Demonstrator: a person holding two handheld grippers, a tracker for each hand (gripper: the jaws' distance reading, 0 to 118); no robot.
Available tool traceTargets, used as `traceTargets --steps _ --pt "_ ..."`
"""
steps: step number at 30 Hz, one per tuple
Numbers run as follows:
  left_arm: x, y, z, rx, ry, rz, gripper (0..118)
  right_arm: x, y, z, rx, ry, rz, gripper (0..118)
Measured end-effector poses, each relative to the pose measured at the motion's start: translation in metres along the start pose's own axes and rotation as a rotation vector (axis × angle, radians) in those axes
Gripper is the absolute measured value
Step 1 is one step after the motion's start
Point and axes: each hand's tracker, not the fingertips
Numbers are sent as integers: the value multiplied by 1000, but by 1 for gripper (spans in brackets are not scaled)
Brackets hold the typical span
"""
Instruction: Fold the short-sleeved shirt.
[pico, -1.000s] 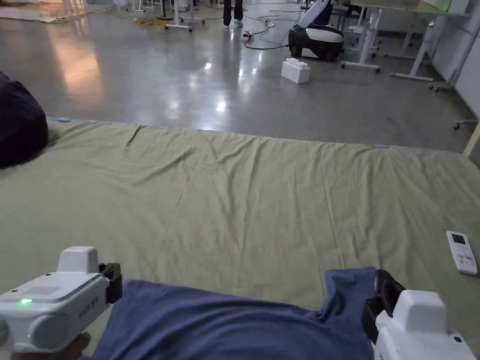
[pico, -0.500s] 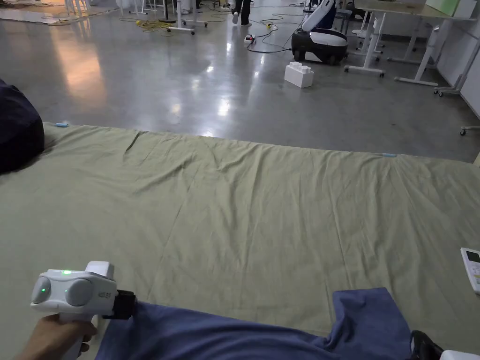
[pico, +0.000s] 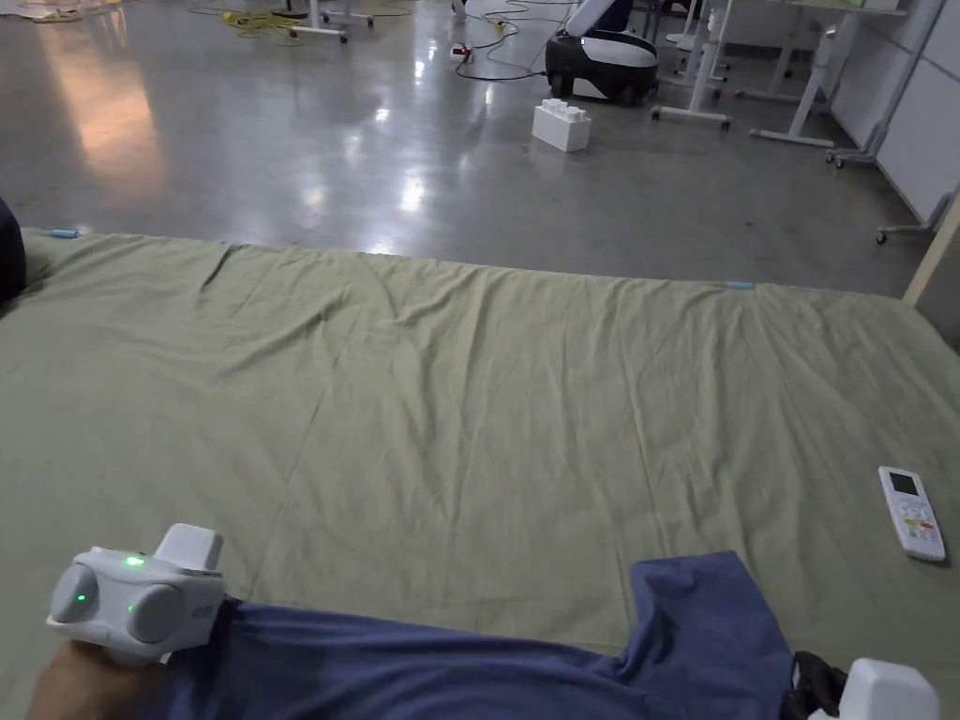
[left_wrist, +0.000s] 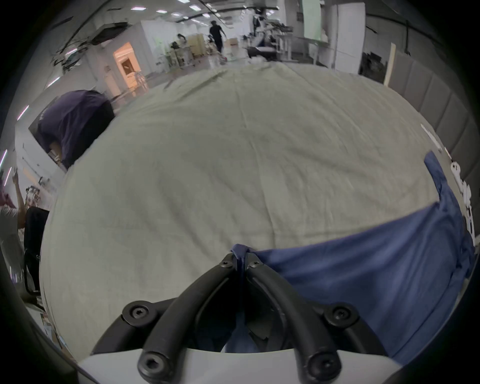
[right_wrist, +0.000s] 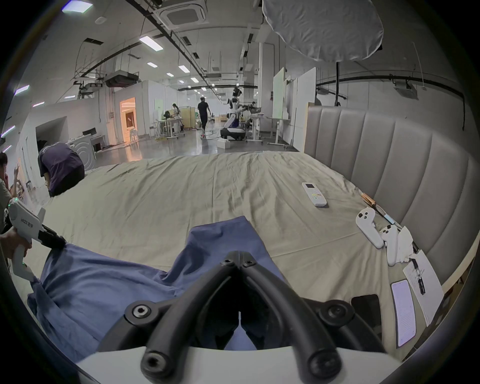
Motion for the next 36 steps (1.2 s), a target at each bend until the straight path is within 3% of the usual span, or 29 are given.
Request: traceTargets --steps 4,5,7,9,12,14,18,20,22,23,25,26,30,36 --pt "-1 3 19 37 0 16 4 17 18 -39 -125 17 10 2" --pt "-3 3 22 40 -5 23 4 21 22 -52 -176 27 14 8" --pt "-3 5 28 52 -8 29 4 26 28 -78 -268 46 21 36" --pt "-3 5 33 63 -12 30 4 31 30 -103 -332 55 31 56" --pt "0 5 41 69 -13 28 4 31 29 -142 -426 37 70 74" --pt "0 5 44 73 -18 35 4 29 25 -166 -487 45 90 80" --pt "0 2 49 81 -16 45 4 25 16 -191 -552 62 70 82" --pt "1 0 53 85 -16 50 4 20 21 -190 -559 47 75 80" --pt "1 -1 53 90 -15 51 4 17 25 -189 -559 48 91 62" --pt "1 -2 54 93 -14 50 4 15 27 -188 -559 48 116 50" --pt "2 -6 56 96 -12 52 4 11 29 -186 -537 51 135 8" --pt "3 -7 56 97 -12 55 4 10 29 -186 -532 58 146 2" --pt "2 -14 62 102 -17 74 4 9 28 -181 -515 64 164 2" --pt "-5 -22 80 128 -31 100 4 20 38 -139 -408 83 102 1"
